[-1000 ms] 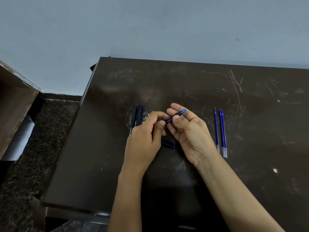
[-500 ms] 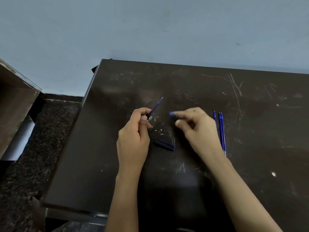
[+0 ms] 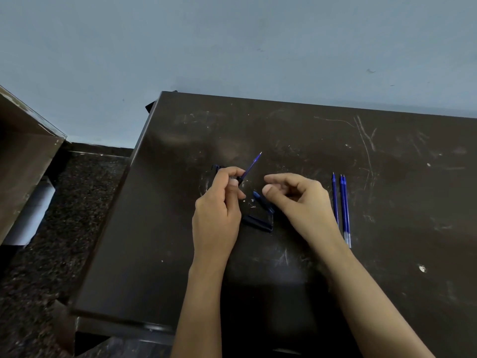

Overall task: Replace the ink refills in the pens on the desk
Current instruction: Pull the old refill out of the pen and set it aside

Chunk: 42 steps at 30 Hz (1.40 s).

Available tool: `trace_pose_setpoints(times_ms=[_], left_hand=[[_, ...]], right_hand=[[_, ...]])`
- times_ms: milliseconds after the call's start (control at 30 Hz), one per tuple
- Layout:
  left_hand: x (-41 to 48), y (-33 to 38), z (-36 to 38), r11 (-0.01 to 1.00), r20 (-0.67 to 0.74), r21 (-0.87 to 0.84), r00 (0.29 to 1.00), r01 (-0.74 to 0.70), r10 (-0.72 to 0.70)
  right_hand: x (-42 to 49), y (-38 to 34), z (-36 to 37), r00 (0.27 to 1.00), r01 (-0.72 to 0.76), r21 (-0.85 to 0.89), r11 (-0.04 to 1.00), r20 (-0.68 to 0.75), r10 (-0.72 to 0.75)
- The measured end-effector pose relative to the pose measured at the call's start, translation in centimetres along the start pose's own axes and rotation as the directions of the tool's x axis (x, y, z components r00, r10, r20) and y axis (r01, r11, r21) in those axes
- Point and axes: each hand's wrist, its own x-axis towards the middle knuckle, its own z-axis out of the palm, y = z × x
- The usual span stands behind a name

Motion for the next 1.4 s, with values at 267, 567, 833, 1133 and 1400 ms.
trace_pose_setpoints(times_ms=[267, 567, 833, 1133, 1400], left_hand=[[-0.1, 0.5, 0.0, 0.994, 0.063, -0.108, 0.997, -0.025, 0.032], [0.2, 0.1, -0.2, 0.971, -0.069, -0.233, 0.994, 0.062, -0.08], [0.1, 0.1, 0.0, 0.988, -0.074, -0.15, 0.996, 0.044, -0.055], [0.1, 0.2, 0.1, 0.99, -0.074, -0.135, 0.996, 0.046, -0.057], [0.2, 0.1, -0.1, 0.987, -0.082, -0.139, 0.992, 0.081, -0.093]], right_hand=[[0.0, -2.7, 2.2, 0.986, -0.143, 0.442, 0.885, -0.016, 0.168], [9.0, -6.6, -0.1, 0.989, -0.024, 0.534, 0.845, -0.112, 0.099], [11.1, -1.3, 2.6, 0.957, 0.278, -0.525, 0.804, 0.082, -0.277], [10.4, -0.7, 3.0, 0.948, 0.282, -0.479, 0.832, 0.002, -0.32], [6.3, 0.5, -0.5, 0.977, 0.038, -0.427, 0.903, -0.174, -0.123]])
